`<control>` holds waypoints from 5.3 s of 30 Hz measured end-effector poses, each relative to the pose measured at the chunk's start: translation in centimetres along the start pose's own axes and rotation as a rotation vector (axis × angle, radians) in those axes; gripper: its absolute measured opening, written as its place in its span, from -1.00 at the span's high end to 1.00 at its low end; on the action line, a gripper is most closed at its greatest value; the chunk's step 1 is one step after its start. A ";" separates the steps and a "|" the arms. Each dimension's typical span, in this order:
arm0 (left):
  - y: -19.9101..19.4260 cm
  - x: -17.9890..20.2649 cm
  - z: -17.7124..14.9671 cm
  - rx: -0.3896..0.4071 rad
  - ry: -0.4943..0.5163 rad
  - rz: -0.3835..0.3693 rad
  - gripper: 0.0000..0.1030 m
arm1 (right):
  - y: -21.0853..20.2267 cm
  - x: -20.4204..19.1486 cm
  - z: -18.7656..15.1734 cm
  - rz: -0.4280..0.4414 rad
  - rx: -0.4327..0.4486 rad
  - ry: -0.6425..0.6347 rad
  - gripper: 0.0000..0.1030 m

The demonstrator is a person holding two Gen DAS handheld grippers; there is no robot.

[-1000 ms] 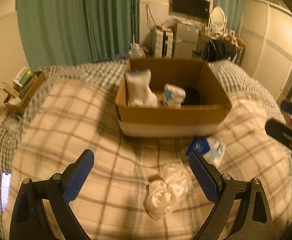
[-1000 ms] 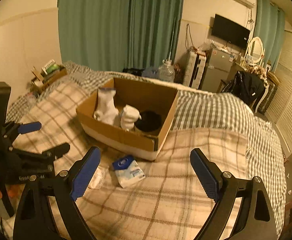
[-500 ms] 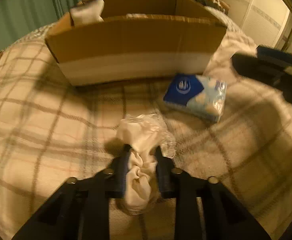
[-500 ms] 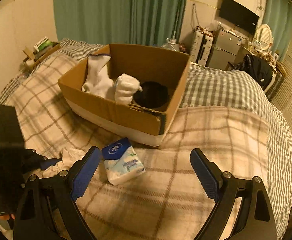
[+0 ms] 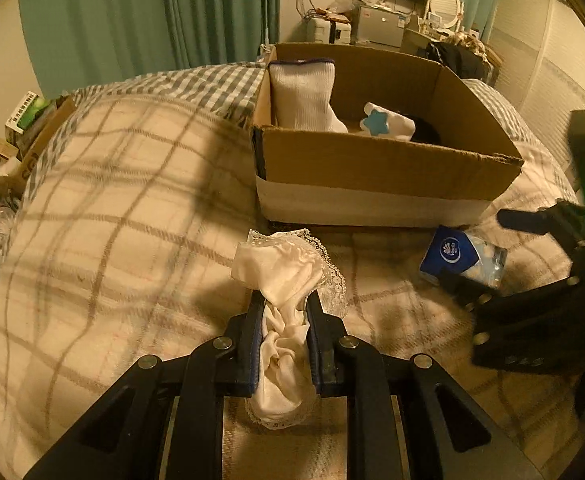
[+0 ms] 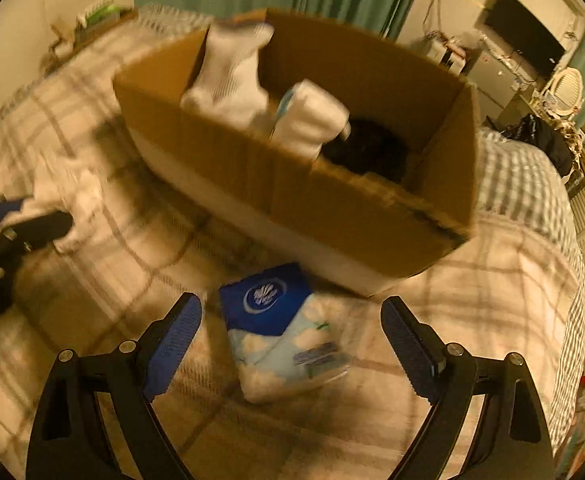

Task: Organize objects

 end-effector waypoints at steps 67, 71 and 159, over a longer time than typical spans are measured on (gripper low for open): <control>5.4 4.3 18.2 0.136 0.142 -0.055 0.56 | -4.4 9.7 15.6 0.019 0.293 0.210 -0.14; 5.0 4.2 18.4 0.153 0.123 -0.073 -0.35 | -5.0 9.4 15.5 0.030 0.328 0.232 -0.53; -14.8 -0.6 4.8 0.533 0.017 0.037 -1.00 | -19.3 4.2 -1.1 -0.298 0.584 0.428 -0.99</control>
Point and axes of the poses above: each gripper's, at about its wrist camera, not at the fingertips, and y roughly the way its jaws point, x to its right, z to its top, the point moved 10 cm from there along y, roughly the way its jaws point, and after that the axes turned 3 degrees about -y, right-handed, at the moved point
